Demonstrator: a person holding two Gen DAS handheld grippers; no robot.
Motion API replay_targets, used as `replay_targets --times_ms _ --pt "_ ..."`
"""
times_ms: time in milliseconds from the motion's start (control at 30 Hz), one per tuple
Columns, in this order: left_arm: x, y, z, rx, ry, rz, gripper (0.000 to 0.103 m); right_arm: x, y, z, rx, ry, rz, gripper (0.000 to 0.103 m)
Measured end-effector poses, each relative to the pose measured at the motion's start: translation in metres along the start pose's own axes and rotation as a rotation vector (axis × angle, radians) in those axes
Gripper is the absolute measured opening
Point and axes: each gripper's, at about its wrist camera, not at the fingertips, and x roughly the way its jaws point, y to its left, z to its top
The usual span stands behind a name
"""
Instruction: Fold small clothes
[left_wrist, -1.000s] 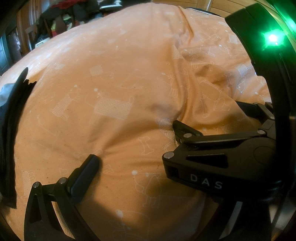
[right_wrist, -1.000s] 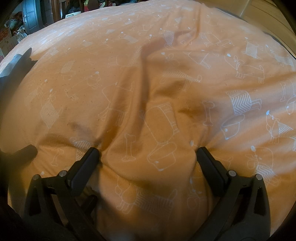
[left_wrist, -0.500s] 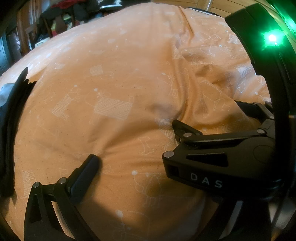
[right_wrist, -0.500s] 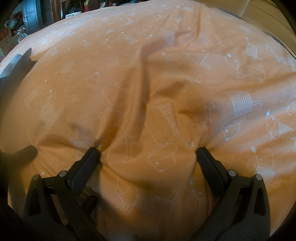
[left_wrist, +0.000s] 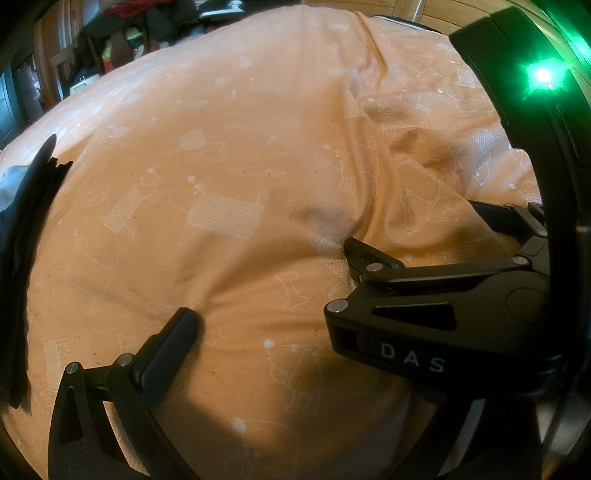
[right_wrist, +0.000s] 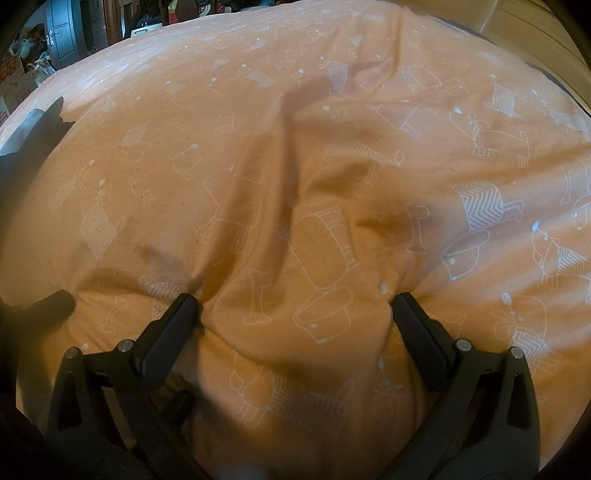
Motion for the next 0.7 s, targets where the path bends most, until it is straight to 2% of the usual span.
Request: replay_targets --times_ms 700 --pt "0.0000 -0.0020 0.0001 -0.001 0.000 0.001 0.103 -0.0056 0.0025 0.0022 -0.002 -0.004 0.004 0.103"
